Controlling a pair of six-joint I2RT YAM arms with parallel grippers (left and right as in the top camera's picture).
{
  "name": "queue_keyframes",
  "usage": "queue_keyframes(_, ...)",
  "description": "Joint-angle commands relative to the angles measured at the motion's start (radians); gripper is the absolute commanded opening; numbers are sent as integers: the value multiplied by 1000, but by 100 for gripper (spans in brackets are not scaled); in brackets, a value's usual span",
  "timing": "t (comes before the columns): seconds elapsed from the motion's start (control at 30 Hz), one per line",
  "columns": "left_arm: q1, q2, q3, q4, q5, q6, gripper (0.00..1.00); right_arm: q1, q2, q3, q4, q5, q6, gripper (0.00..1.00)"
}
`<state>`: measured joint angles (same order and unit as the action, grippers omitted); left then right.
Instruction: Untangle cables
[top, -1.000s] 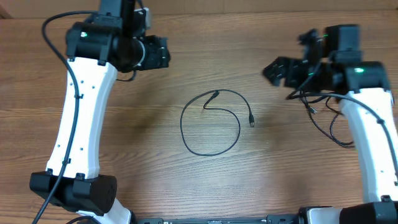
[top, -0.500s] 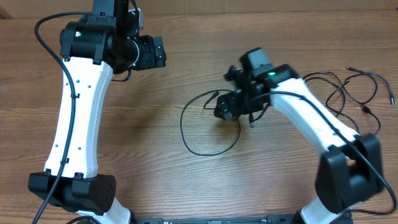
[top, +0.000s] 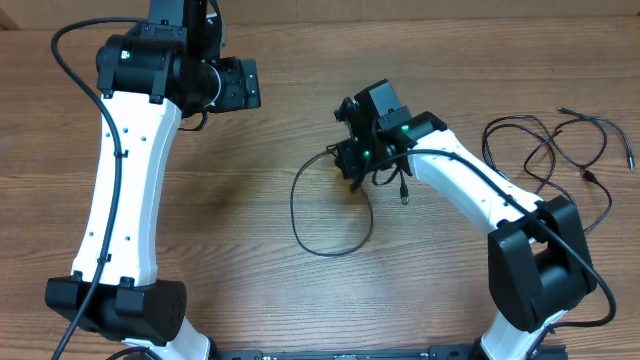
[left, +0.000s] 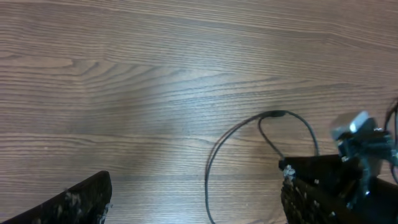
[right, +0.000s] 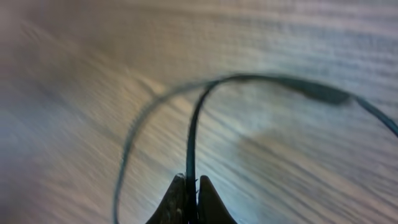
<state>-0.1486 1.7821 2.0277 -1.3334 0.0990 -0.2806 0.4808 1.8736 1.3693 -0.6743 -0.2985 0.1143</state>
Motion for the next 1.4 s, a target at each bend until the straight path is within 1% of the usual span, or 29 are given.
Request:
queue_keyframes(0.0, 6, -23, 5, -2, -28, 15, 87, 19, -3, -2, 94, 10, 226, 4)
queue_keyframes(0.07, 6, -23, 5, -2, -28, 15, 87, 29, -3, -2, 162, 11, 285, 4)
queue_keyframes(0.2, 6, -23, 5, -2, -28, 15, 86, 50, 1, -2, 251, 47, 291, 5)
queue_keyframes(0.3, 6, -23, 5, -3, -28, 15, 86, 75, 10, -3, 253, 97, 290, 8)
queue_keyframes(0.5, 6, -23, 5, -3, -29, 15, 86, 137, 67, -3, 254, 97, 290, 10)
queue_keyframes(0.53, 6, -23, 5, -3, -29, 15, 86, 146, 79, -3, 253, 97, 290, 12)
queue_keyframes(0.57, 6, -23, 5, -4, -29, 16, 86, 154, 91, -3, 254, 97, 290, 18)
queue_keyframes(0.6, 6, -23, 5, -5, -29, 16, 86, 157, 100, -3, 255, 98, 290, 31)
queue_keyframes(0.63, 6, -23, 5, -6, -29, 16, 86, 161, 108, -3, 256, 100, 290, 38)
queue_keyframes(0.67, 6, -23, 5, -8, -29, 16, 86, 165, 119, -3, 258, 108, 290, 43)
queue_keyframes(0.73, 6, -23, 5, -9, -29, 16, 86, 165, 132, -3, 258, 132, 291, 45)
queue_keyframes(0.8, 6, -23, 5, -9, -28, 16, 86, 165, 140, -3, 258, 168, 291, 53)
queue_keyframes(0.83, 6, -23, 5, -11, -28, 16, 86, 165, 143, -3, 258, 208, 291, 54)
queue_keyframes(0.93, 6, -23, 5, -20, -28, 16, 85, 165, 148, -3, 260, 263, 307, 54)
queue_keyframes(1.07, 6, -23, 5, -24, -28, 16, 85, 165, 167, -3, 269, 276, 339, 52)
queue_keyframes(1.23, 6, -23, 5, -24, -28, 16, 85, 165, 210, -3, 269, 275, 451, 51)
queue_keyframes(1.3, 6, -23, 5, -24, -28, 16, 86, 165, 219, -3, 269, 275, 491, 48)
queue_keyframes(1.37, 6, -23, 5, -24, -28, 16, 86, 165, 224, -3, 282, 275, 520, 47)
